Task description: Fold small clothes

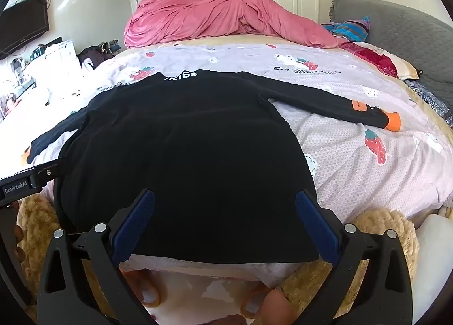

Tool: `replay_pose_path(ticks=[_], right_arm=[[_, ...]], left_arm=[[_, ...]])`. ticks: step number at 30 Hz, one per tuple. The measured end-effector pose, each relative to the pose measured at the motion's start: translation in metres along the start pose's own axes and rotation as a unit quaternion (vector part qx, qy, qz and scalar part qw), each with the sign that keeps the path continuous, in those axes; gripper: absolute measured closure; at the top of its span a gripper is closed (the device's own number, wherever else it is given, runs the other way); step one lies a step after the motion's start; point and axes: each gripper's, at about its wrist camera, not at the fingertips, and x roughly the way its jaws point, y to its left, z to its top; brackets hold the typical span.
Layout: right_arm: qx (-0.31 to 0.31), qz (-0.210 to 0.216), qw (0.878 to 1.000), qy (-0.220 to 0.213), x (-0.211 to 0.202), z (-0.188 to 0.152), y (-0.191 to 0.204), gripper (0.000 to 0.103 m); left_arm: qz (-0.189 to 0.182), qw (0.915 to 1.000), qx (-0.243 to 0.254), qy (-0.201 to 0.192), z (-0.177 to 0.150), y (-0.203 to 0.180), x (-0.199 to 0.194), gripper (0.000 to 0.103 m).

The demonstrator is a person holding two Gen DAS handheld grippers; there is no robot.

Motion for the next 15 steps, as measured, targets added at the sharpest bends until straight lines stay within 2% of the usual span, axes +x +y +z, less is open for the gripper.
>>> replay_pose_path(ticks=[9, 15], right_arm=[[0.004, 0.009, 1.000, -0.007, -0.0018, 0.0002, 0.0014, 0.004], [-0.005, -0.001, 1.000, -0.010, -0.0019, -0.0026, 0.0065, 0.004]], left_arm=[[0.006, 1.0000, -0.001, -0.006, 0.0027, 0.0040, -0.0068, 0.008], [0.007, 1.0000, 0.002, -0.004, 0.0025, 0.0011, -0.0067, 0.008]])
